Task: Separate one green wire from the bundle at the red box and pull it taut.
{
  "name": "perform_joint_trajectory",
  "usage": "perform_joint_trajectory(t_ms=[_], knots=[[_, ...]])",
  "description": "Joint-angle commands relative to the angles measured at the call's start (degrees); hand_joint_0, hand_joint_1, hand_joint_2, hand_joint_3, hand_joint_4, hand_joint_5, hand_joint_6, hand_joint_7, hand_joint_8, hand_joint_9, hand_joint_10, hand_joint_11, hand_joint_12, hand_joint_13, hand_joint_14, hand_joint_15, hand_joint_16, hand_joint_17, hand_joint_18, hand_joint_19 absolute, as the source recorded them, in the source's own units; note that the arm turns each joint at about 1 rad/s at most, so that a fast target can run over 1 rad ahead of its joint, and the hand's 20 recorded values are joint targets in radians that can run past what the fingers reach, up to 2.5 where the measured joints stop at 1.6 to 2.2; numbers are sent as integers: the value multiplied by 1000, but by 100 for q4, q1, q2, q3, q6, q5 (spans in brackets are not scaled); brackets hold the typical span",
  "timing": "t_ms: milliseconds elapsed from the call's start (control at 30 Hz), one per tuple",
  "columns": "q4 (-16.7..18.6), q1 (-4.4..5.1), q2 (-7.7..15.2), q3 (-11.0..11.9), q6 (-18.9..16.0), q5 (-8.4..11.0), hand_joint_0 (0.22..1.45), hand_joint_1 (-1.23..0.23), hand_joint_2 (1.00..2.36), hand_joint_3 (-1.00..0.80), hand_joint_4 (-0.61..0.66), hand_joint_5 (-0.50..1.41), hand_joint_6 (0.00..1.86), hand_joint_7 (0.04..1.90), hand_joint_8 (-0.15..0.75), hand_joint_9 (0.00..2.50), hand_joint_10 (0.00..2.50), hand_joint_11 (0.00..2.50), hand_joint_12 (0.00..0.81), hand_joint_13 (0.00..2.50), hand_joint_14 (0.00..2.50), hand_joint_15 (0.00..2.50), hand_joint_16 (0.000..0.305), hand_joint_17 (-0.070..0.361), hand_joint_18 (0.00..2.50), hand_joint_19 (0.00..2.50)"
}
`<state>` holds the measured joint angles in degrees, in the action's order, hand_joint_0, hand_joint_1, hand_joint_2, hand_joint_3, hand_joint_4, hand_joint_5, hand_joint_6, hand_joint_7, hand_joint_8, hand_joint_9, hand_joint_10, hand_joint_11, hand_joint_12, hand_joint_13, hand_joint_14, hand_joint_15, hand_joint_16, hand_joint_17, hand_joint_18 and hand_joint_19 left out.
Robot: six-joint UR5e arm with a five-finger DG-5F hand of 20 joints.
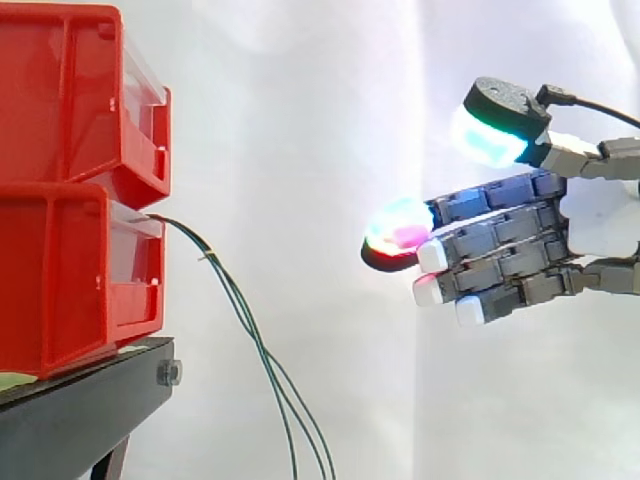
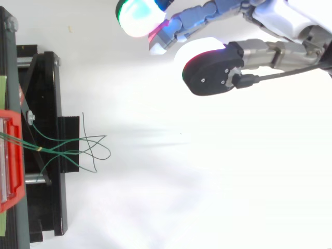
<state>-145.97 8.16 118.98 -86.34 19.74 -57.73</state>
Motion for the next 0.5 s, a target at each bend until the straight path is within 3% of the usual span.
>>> perform_joint_trajectory(t_ms=[0,233,300,467], knots=[[43,1,108,3,109,42,543,-602,1003,-456,271,-174,502,779,275,860,12,446,376,706,10,293,45,102,699,394],[289,28,231,12,56,68,544,-599,1003,-458,271,-171,502,782,281,864,12,445,374,704,10,296,45,102,698,395],[341,72,231,12,205,209,544,-599,1003,-459,273,-171,502,783,276,861,12,445,376,695,11,298,46,103,684,387],[403,151,328,21,320,288,512,-594,1000,-496,273,-169,502,789,279,848,12,438,401,551,10,255,51,115,561,376]])
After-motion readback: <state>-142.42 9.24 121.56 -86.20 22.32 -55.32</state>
